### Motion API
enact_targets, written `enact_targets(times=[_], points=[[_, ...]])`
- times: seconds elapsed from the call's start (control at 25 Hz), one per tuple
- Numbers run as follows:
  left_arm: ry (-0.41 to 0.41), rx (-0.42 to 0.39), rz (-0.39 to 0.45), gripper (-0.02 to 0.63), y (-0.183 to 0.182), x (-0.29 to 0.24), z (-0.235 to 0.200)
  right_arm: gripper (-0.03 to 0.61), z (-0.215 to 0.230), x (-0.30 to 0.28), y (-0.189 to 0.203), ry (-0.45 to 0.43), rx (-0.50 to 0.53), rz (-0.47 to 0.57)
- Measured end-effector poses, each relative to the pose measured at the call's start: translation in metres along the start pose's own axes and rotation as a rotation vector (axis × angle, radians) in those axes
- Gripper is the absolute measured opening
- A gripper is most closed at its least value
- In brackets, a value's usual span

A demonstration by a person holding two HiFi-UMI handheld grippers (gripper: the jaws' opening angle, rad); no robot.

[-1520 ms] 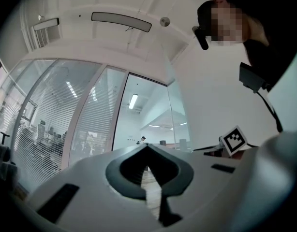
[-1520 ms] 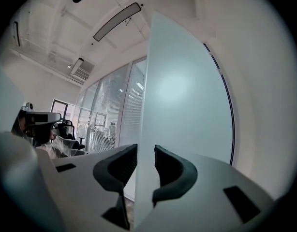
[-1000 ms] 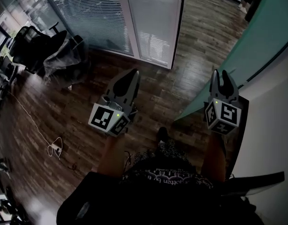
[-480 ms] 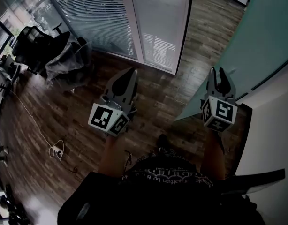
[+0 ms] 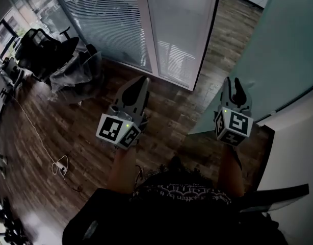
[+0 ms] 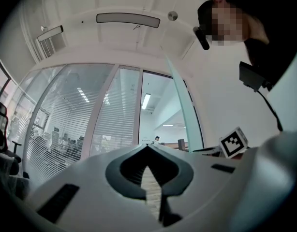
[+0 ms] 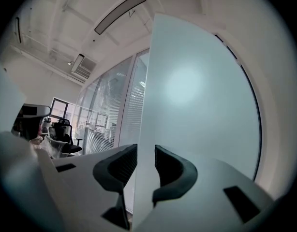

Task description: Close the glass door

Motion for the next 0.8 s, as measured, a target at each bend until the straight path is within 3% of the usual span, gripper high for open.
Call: enact_targets(times=[0.52,0.8], points=[[0.017,-0.035,-0.009,0.002,0.013,-0.076,-0.025,0.110,0.005,-0.090,-0.001,-0.062,0.003,-0.029],[0.057,-0.015,-0.008,0.002,0.025,-0.112,-0.062,0.110,-0.002,-0.133,-0.001,-0.026,0.013,-0.023]])
Point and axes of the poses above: the fingertips, and each gripper's own axes: x backward along the fingers, z to its right, y out of its underside, the point moved 9 cm from there along x, backward along the fingers, and after that the axes turned 2 degrees about -y, right-handed, at the moved point
